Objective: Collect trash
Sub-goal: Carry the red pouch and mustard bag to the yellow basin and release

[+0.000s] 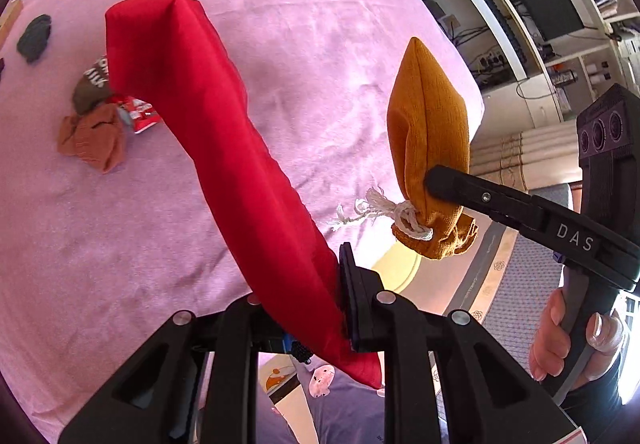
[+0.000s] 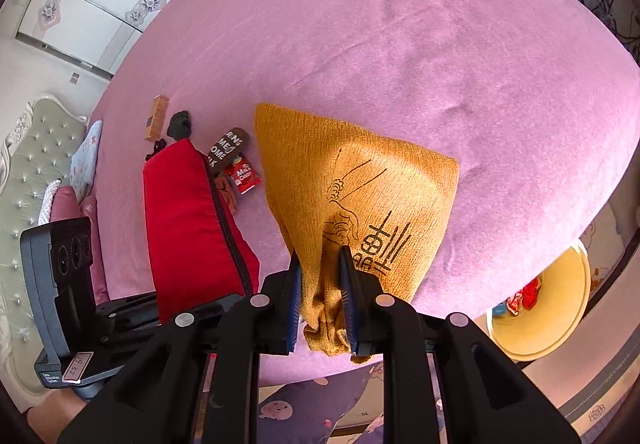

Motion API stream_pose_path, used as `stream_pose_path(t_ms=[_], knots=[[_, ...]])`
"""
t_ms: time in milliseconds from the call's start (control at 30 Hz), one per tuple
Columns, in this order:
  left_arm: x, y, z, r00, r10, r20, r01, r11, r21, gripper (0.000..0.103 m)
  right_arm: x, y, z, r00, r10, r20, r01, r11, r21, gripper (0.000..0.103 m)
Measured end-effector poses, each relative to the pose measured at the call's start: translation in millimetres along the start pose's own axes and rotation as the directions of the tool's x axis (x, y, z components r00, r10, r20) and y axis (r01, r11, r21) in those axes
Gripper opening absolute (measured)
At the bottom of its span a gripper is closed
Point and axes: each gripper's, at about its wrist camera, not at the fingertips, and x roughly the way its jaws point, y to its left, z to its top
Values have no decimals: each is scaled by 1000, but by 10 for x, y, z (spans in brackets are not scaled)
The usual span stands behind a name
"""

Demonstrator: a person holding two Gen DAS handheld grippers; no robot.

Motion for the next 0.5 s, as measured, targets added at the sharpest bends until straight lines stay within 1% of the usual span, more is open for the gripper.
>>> stream_pose_path(t_ms=[133, 267, 333, 500], knots=[[334, -585, 6, 999, -15, -51, 18, 997, 73, 19, -311, -568, -117, 999, -36, 23, 34, 997, 66, 18], [642, -1089, -23, 995, -30, -98, 43, 991, 129, 19, -552, -1114, -237, 997, -68, 35, 63, 989, 134, 18], [821, -1362, -44, 991, -28, -127, 49, 985, 167, 19, -654, -1369, -308, 996, -81, 41, 73, 983, 170, 18], [1242, -1897, -96, 980, -13, -200, 66, 964, 259, 19, -831, -1947, -543, 993, -107, 45, 92, 960, 264, 18]])
